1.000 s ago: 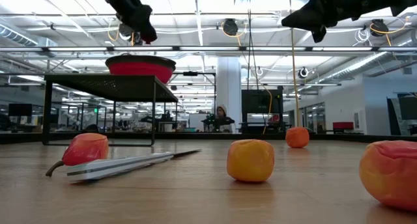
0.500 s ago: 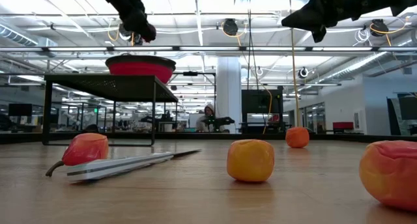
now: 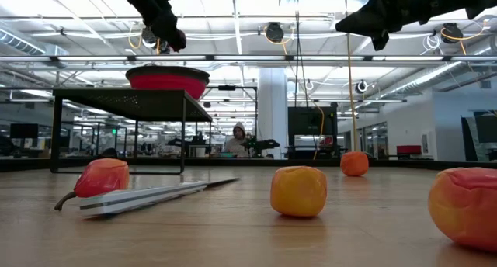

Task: Pick & Place Fruit
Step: Put the red pomegranate into the red strainer bowl on the shelf, then put the orange into the red strainer bowl on the shelf

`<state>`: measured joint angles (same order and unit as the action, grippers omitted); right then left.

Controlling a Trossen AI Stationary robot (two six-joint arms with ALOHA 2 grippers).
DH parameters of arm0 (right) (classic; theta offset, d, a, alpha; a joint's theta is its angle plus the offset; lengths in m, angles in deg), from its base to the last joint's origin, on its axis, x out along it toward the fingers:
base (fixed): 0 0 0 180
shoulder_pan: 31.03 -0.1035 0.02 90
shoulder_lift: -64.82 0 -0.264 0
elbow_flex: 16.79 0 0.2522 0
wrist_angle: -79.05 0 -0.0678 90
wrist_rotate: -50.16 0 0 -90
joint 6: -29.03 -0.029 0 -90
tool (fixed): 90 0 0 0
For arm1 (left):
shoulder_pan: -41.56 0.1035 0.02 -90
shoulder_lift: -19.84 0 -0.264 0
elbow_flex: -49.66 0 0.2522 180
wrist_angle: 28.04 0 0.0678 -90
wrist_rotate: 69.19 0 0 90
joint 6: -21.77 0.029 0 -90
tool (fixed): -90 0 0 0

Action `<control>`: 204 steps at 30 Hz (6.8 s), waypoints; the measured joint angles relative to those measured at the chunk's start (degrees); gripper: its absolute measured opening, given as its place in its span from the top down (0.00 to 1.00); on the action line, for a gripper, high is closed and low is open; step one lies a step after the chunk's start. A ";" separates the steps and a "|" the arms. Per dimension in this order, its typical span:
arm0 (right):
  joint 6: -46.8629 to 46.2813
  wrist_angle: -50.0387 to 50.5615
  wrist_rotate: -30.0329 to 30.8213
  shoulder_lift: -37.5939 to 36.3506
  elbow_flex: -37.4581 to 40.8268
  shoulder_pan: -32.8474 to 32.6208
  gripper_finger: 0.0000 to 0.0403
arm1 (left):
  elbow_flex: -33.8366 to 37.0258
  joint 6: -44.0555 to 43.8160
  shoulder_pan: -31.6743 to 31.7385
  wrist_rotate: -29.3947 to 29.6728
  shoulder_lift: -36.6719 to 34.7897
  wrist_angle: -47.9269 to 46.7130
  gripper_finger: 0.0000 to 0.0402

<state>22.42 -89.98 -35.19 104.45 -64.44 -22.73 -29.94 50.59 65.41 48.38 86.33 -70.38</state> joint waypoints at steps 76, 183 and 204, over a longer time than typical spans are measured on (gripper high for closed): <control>0.22 0.09 1.51 0.02 -0.02 0.01 1.00 | -16.33 -37.87 15.54 -14.69 12.32 -38.01 0.54; -0.87 1.71 -13.94 3.59 -0.04 -0.16 1.00 | -21.56 -37.96 -22.84 -17.09 8.30 -16.24 0.98; -1.55 14.33 -13.59 16.27 -6.67 -0.23 0.99 | 17.11 -40.55 -23.26 -17.70 -17.48 10.56 0.99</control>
<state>20.87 -75.65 -48.79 120.72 -71.12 -22.96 -12.83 10.05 42.16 30.68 68.85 -59.82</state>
